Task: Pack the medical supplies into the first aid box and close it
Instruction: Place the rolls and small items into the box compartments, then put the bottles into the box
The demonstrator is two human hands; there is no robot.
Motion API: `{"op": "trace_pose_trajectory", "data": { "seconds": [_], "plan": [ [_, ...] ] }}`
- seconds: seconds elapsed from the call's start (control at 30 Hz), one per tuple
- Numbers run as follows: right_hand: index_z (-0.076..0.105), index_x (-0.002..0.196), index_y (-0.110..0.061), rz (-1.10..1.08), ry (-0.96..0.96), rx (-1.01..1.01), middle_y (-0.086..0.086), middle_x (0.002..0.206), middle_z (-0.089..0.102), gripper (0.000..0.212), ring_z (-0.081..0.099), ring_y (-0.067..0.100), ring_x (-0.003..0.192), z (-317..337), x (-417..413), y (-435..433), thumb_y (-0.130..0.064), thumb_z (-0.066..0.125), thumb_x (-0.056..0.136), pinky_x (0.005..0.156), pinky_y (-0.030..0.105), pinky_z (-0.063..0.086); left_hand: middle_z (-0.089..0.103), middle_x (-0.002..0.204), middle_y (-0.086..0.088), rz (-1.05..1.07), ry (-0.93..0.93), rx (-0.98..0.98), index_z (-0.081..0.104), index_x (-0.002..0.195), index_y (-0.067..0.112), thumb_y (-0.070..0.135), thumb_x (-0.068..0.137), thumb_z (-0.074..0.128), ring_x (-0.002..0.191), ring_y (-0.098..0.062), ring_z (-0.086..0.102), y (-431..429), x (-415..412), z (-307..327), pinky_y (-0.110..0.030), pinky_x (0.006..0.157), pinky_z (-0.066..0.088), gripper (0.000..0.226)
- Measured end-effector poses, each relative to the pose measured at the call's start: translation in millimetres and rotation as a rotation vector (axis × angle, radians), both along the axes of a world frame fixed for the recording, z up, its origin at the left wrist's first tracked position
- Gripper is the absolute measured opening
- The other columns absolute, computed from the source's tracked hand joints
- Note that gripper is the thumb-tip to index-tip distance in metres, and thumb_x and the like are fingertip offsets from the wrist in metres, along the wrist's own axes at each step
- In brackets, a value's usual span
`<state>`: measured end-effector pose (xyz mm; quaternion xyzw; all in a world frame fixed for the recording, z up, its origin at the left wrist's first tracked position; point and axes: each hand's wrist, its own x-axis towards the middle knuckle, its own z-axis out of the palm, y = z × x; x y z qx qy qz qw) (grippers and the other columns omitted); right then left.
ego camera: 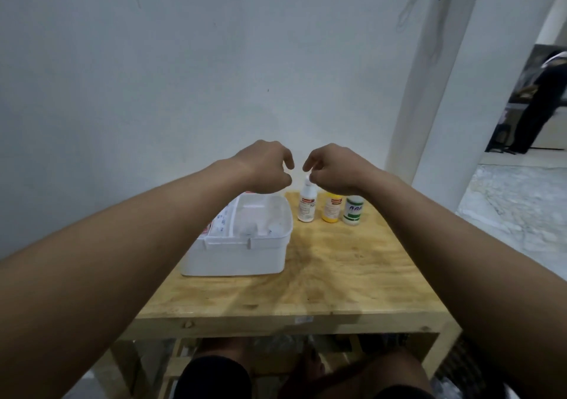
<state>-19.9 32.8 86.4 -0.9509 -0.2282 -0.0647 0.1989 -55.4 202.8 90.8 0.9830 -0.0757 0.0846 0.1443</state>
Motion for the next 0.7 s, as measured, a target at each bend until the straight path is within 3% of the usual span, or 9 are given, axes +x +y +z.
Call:
{"op": "trace_pose_trajectory", "data": {
  "seconds": [0.17,0.37,0.57,0.7],
  "plan": [
    [0.060,0.130,-0.021,-0.090,-0.041,-0.093,0.002,0.126,0.062,0.042,0.059,0.020,0.111,-3,35,-19,-0.012,0.057,0.089,0.085,0.028,0.046,0.062,0.130,-0.001,-0.037,-0.003,0.046,0.050,0.143,0.025,0.033,0.092,0.066,0.122,-0.021,0.055,-22,37,-3,-0.037,0.101,0.048,0.055],
    [0.055,0.137,-0.019,-0.144,-0.020,-0.226,0.002,0.133,0.058,0.045,0.057,0.023,0.117,-20,68,-29,-0.014,0.060,0.093,0.086,0.029,0.046,0.055,0.143,-0.004,-0.047,0.064,0.124,0.038,0.152,0.025,0.034,0.091,0.068,0.127,-0.024,0.053,-46,78,-12,-0.037,0.101,0.049,0.069],
    [0.060,0.128,-0.014,-0.152,-0.024,-0.328,0.008,0.117,0.064,0.035,0.063,0.025,0.098,-35,92,-27,-0.013,0.059,0.092,0.079,0.032,0.055,0.055,0.142,-0.001,0.018,0.161,0.250,0.048,0.147,0.027,0.034,0.092,0.064,0.124,-0.026,0.055,-55,108,-26,-0.041,0.101,0.049,0.057],
    [0.064,0.121,-0.010,-0.148,-0.018,-0.344,0.009,0.108,0.068,0.031,0.064,0.025,0.094,-39,102,-27,-0.014,0.062,0.091,0.082,0.036,0.058,0.064,0.128,-0.001,-0.005,0.187,0.245,0.063,0.133,0.024,0.032,0.095,0.064,0.108,-0.022,0.059,-54,117,-34,-0.038,0.095,0.053,0.039]
  ]
}}
